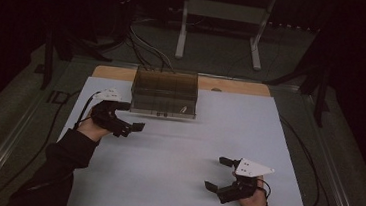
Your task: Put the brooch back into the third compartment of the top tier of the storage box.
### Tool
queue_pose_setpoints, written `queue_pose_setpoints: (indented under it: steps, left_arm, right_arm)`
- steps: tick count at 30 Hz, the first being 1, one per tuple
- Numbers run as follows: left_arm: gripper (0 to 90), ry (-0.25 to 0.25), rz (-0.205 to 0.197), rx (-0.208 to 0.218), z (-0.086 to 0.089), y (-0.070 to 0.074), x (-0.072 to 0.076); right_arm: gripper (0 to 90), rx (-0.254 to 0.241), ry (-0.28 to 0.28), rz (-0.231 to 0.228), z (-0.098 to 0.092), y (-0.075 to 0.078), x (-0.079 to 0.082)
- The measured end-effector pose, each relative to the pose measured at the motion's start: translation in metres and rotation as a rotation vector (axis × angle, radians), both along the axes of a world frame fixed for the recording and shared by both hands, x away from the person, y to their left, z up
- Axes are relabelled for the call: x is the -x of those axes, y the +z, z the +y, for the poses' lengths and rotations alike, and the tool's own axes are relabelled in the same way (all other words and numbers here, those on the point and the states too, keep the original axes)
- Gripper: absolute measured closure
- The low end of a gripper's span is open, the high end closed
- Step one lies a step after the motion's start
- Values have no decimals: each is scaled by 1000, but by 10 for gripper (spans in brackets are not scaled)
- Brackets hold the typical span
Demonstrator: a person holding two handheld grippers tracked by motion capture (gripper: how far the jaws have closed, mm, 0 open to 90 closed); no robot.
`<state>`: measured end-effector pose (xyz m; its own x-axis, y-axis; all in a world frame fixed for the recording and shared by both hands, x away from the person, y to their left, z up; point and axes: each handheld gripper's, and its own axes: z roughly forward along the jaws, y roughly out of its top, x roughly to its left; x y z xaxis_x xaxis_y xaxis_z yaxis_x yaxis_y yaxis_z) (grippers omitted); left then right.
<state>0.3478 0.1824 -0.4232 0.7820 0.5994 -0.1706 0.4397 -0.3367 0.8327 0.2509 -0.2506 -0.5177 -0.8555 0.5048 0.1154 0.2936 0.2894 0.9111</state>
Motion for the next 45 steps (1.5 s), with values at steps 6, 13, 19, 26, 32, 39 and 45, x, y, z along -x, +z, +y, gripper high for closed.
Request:
queue_pose_setpoints:
  steps: [6, 13, 19, 26, 32, 39, 45]
  left_arm:
    - [6, 14, 2, 7, 10, -12, 11]
    - [6, 27, 14, 17, 17, -29, 24]
    - [6, 35, 19, 22, 22, -40, 35]
    - [6, 46, 22, 28, 26, -55, 48]
    - [6, 54, 26, 26, 28, -69, 57]
    - [6, 75, 15, 21, 33, -80, 69]
    - [6, 82, 12, 4, 37, -91, 83]
  right_arm:
    - [0, 2, 1, 3, 0, 0, 0]
    - [0, 5, 1, 6, 1, -1, -1]
    - [0, 5, 3, 8, 2, -1, -1]
    - [0, 6, 5, 12, 2, -2, -2]
    - [0, 9, 8, 14, 3, -2, -2]
    - [0, 10, 8, 16, 4, -2, -2]
    - [0, 10, 8, 19, 4, -2, -1]
